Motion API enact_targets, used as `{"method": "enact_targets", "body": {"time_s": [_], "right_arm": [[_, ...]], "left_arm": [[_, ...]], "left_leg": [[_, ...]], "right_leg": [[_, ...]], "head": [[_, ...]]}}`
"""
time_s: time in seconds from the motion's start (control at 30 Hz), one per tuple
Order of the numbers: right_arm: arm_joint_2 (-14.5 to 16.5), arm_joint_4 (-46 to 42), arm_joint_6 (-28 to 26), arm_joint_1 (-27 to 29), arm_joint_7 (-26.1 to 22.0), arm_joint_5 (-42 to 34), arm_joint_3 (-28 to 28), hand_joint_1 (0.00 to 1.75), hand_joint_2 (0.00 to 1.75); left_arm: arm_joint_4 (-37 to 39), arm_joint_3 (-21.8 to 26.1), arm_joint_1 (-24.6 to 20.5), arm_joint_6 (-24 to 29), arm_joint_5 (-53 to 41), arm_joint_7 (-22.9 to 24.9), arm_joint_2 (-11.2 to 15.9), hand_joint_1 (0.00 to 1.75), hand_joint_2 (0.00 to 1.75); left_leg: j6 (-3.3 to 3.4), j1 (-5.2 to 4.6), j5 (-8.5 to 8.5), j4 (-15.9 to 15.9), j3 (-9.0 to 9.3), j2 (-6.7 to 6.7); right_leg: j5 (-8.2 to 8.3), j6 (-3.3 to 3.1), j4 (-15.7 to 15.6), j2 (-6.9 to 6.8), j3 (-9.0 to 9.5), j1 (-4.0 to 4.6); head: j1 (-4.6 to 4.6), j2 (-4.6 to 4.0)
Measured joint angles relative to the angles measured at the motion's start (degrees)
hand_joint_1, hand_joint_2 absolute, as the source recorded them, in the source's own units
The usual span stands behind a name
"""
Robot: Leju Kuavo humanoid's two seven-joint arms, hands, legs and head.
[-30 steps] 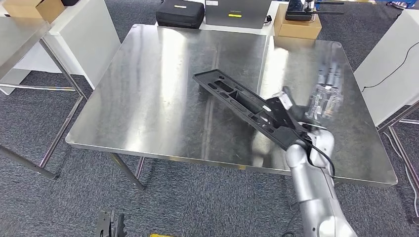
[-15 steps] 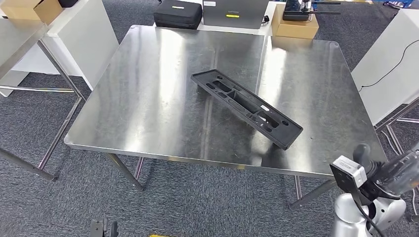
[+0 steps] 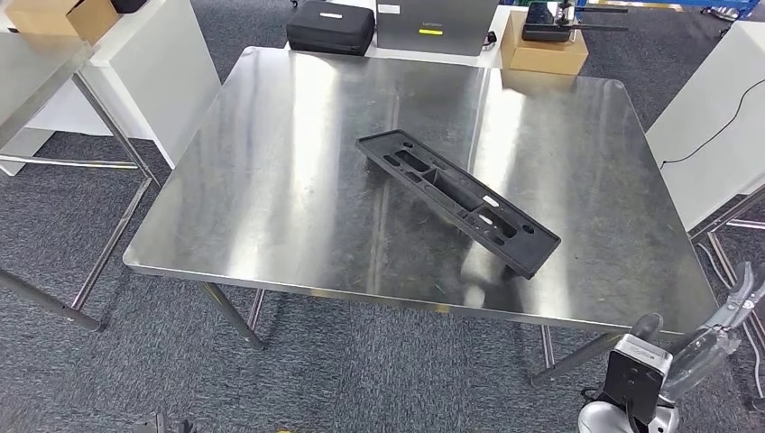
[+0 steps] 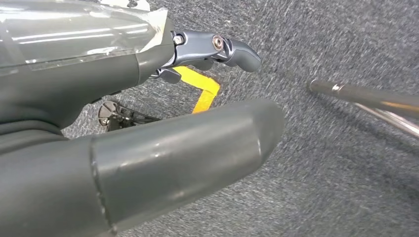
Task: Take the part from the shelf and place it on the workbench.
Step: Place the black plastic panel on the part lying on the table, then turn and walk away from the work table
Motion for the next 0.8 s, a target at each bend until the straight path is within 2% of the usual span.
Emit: {"method": "enact_targets", "body": {"time_s": [0.07, 0.1, 0.13, 0.17, 0.2, 0.23, 0.27, 0.3, 0.33, 0.37, 0.43, 0.47, 0.5, 0.53, 0.57, 0.6, 0.63, 0.67, 0.7, 0.77, 0.8], "right_arm": [[0.3, 0.4, 0.3, 0.8, 0.3, -0.7, 0.1, 0.0, 0.0], [0.4, 0.6, 0.5, 1.4, 0.3, -1.1, 0.1, 0.0, 0.0], [0.6, 0.7, 0.7, 1.9, 0.3, -1.6, 0.1, 0.0, 0.0], [0.8, 0.8, 0.9, 2.4, 0.2, -1.9, 0.1, 0.0, 0.0], [1.0, 0.8, 1.1, 2.7, 0.1, -2.1, 0.1, 0.0, 0.0], [1.2, 0.8, 1.4, 2.9, 0.0, -2.3, 0.1, 0.0, 0.0], [1.5, 0.8, 1.8, 3.1, -0.1, -2.4, 0.1, 0.0, 0.0], [1.8, 0.7, 2.1, 3.3, -0.2, -2.4, 0.1, 0.0, 0.0], [2.0, 0.7, 2.5, 3.5, -0.2, -2.5, 0.1, 0.0, 0.0], [2.3, 0.6, 2.8, 3.7, -0.1, -2.5, 0.0, 0.0, 0.0], [2.7, 0.5, 3.4, 4.0, -0.1, -2.5, 0.0, 0.0, 0.0], [3.0, 0.5, 3.7, 4.0, 0.0, -2.4, 0.0, 0.0, 0.0], [3.3, 0.5, 4.2, 4.2, 0.1, -2.3, -0.1, 0.0, 0.0], [3.6, 0.5, 4.7, 4.3, 0.2, -2.3, -0.1, 0.0, 0.0], [3.8, 0.5, 5.2, 4.5, 0.3, -2.2, -0.2, 0.0, 0.0], [4.1, 0.5, 5.7, 4.7, 0.3, -2.2, -0.4, 0.0, 0.0], [4.3, 0.5, 6.1, 4.9, 0.4, -2.1, -0.6, 0.0, 0.0], [4.5, 0.5, 6.5, 5.0, 0.4, -2.1, -0.8, 0.0, 0.0], [4.7, 0.5, 6.8, 5.2, 0.6, -2.0, -1.0, 0.0, 0.0], [5.1, 0.5, 7.4, 5.3, 0.9, -2.0, -1.5, 0.0, 0.0], [5.2, 0.4, 7.6, 5.4, 1.0, -2.0, -1.6, 0.0, 0.0]], "left_arm": [[0.0, 0.3, 0.0, -0.3, -0.1, 0.0, 0.0, 0.0, 0.0], [0.0, 0.5, 0.1, -0.4, -0.2, 0.0, 0.0, 0.0, 0.0], [0.0, 0.6, 0.1, -0.5, -0.3, 0.0, 0.0, 0.0, 0.0], [0.0, 0.7, 0.1, -0.5, -0.4, 0.0, 0.0, 0.0, 0.0], [0.0, 0.9, 0.1, -0.5, -0.5, 0.1, 0.0, 0.0, 0.0], [0.0, 1.0, 0.1, -0.6, -0.5, 0.1, 0.0, 0.0, 0.0], [0.0, 1.2, 0.2, -0.7, -0.5, 0.0, 0.0, 0.0, 0.0], [0.0, 1.4, 0.2, -0.8, -0.5, 0.0, 0.0, 0.0, 0.0], [-0.1, 1.6, 0.2, -0.9, -0.5, 0.0, 0.0, 0.0, 0.0], [-0.1, 1.7, 0.2, -1.0, -0.5, 0.0, 0.1, 0.0, 0.0], [-0.1, 1.8, 0.4, -1.0, -0.5, 0.0, 0.1, 0.0, 0.0], [-0.1, 1.9, 0.5, -1.1, -0.6, 0.0, 0.1, 0.0, 0.0], [-0.1, 2.0, 0.6, -1.1, -0.6, 0.0, 0.1, 0.0, 0.0], [-0.1, 2.1, 0.7, -1.2, -0.7, 0.0, 0.1, 0.0, 0.0], [-0.1, 2.3, 0.7, -1.2, -0.8, 0.0, 0.1, 0.0, 0.0], [-0.1, 2.4, 0.8, -1.3, -0.9, 0.0, 0.1, 0.0, 0.0], [-0.1, 2.6, 0.8, -1.3, -1.1, 0.0, 0.1, 0.0, 0.0], [-0.1, 2.7, 0.8, -1.3, -1.2, 0.0, 0.1, 0.0, 0.0], [-0.1, 2.9, 0.8, -1.3, -1.4, 0.0, 0.1, 0.0, 0.0], [-0.2, 3.0, 0.6, -1.1, -1.7, 0.1, 0.2, 0.0, 0.0], [-0.2, 3.1, 0.6, -1.0, -1.9, 0.2, 0.2, 0.0, 0.0]], "left_leg": [[0.19, 0.04, 0.14, -0.1, -0.07, 0.07], [0.17, 0.04, 0.21, -0.1, -0.19, 0.08], [0.09, 0.05, 0.32, -0.1, -0.31, 0.08], [-0.05, 0.09, 0.46, -0.1, -0.44, 0.08], [-0.28, 0.15, 0.63, -0.1, -0.55, 0.08], [-0.57, 0.21, 0.82, 0.0, -0.65, 0.07], [-0.91, 0.22, 1.03, 0.0, -0.76, 0.05], [-1.28, 0.19, 1.24, 0.1, -0.81, 0.04], [-1.63, 0.14, 1.43, 0.2, -0.87, 0.02], [-2.03, 0.13, 1.66, 0.2, -0.93, 0.02], [-2.87, 0.32, 1.66, 0.4, -1.33, 0.02], [-3.29, 0.47, 0.51, 1.2, -1.77, 0.1], [-3.65, 0.59, -1.59, 3.1, -2.51, 0.17], [-3.94, 0.68, -4.45, 6.1, -3.49, 0.25], [-4.2, 0.7, -7.36, 10.0, -4.63, 0.32], [-4.36, 0.7, -9.44, 13.7, -5.53, 0.33], [-4.4, 0.7, -10.42, 16.1, -5.75, 0.33], [-4.29, 0.69, -10.28, 16.5, -4.88, 0.33], [-4.06, 0.67, -9.27, 14.5, -2.77, 0.32], [-3.25, 0.51, -7.31, 6.2, 3.66, 0.28], [-2.84, 0.32, -6.7, 2.7, 6.16, 0.27]], "right_leg": [[-4.04, -0.42, 7.9, -0.01, -3.13, -0.12], [-5.54, -0.36, 11.5, -0.01, -4.47, -0.17], [-6.16, -0.09, 13.3, -0.02, -4.89, -0.23], [-5.83, 0.36, 12.7, -0.03, -4.12, -0.32], [-4.72, 0.89, 9.6, -0.05, -2.08, -0.45], [-3.39, 1.34, 4.7, -0.07, 0.87, -0.62], [-2.04, 1.52, 0.6, -0.06, 3.45, -0.6], [-0.98, 1.46, -2.3, 0.0, 5.13, -0.57], [-0.51, 1.11, -3.8, 0.1, 5.79, -0.47], [-0.25, 0.62, -3.6, 0.2, 5.47, -0.26], [0.09, -0.59, -3.8, 0.23, 4.77, -0.36], [0.52, -1.23, -3.9, 0.16, 4.48, -0.42], [1.06, -1.79, -3.9, 0.09, 4.14, -0.5], [1.54, -2.16, -3.9, 0.01, 3.74, -0.46], [2.01, -2.39, -3.8, -0.04, 3.19, -0.34], [2.46, -2.45, -3.8, -0.08, 2.59, -0.2], [2.87, -2.43, -3.7, -0.1, 1.99, -0.05], [3.25, -2.37, -3.7, -0.11, 1.44, 0.09], [3.59, -2.29, -3.6, -0.11, 1.0, 0.22], [4.21, -2.02, -3.6, -0.1, 0.46, 0.41], [4.5, -1.77, -3.6, -0.12, 0.39, 0.47]], "head": [[0.37, 0.0], [0.46, 0.0], [0.48, -0.01], [0.51, 0.0], [0.53, 0.0], [0.57, 0.0], [0.6, 0.0], [0.62, -0.01], [0.64, 0.0], [0.61, 0.0], [0.59, 0.0], [0.49, 0.0], [0.35, 0.0], [0.18, 0.0], [0.04, -0.01], [-0.04, -0.01], [-0.06, -0.01], [-0.08, -0.01], [-0.09, -0.01], [-0.11, -0.01], [-0.02, -0.01]]}}
